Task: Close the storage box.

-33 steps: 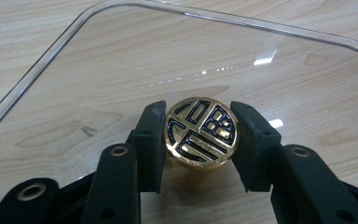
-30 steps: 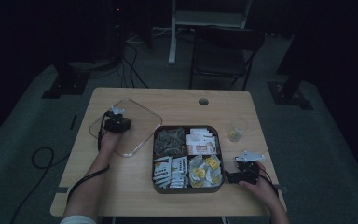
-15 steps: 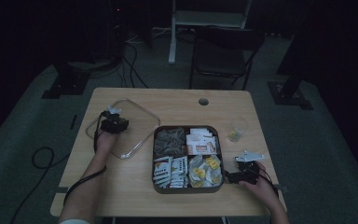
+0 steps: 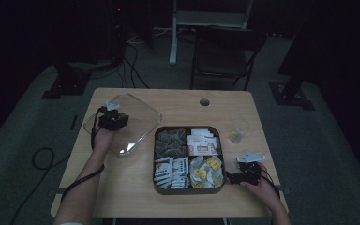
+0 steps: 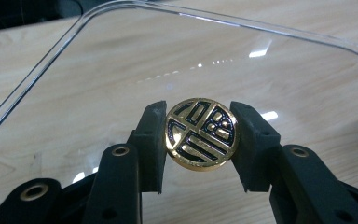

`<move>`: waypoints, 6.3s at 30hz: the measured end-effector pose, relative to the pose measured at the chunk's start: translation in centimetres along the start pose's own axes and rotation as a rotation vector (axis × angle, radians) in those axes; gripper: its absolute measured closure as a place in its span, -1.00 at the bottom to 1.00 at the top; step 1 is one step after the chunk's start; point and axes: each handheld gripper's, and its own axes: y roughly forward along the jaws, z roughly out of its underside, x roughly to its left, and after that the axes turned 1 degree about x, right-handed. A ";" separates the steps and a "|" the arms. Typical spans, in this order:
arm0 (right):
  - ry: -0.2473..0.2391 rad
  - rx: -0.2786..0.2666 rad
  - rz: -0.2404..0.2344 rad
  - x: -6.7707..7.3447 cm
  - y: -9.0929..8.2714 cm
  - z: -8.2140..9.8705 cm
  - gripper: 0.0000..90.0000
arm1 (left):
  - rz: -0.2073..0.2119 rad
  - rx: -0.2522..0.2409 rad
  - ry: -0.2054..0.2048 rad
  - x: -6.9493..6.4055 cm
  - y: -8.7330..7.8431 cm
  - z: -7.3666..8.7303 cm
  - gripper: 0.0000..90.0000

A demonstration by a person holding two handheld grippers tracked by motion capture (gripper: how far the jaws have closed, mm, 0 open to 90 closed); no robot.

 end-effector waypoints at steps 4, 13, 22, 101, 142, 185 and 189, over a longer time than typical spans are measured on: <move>-0.001 0.000 0.000 0.0 0.0 0.0 -0.71 | 0.015 -0.016 0.009 -0.4 -0.8 -0.6 0.32; 0.000 0.000 0.000 0.0 0.0 0.0 -0.71 | 0.106 -0.050 0.061 -2.7 -2.2 -1.8 0.32; 0.000 0.000 0.000 0.0 0.0 0.0 -0.71 | 0.206 -0.068 0.125 -5.5 -3.1 -2.6 0.32; -0.001 -0.001 0.000 0.0 0.0 0.0 -0.71 | 0.670 0.061 0.613 -22.3 -1.6 -0.3 0.32; -0.001 -0.001 0.000 0.0 0.0 0.0 -0.71 | 0.519 -0.046 0.284 -15.8 -3.4 -0.1 -0.99; -0.001 0.000 0.000 0.0 0.0 0.0 -0.71 | 0.212 -0.077 0.072 -5.2 -4.7 5.6 -0.99; 0.000 0.000 0.000 0.0 0.0 0.0 -0.71 | 0.197 -0.065 0.052 -4.3 -5.0 6.8 -0.99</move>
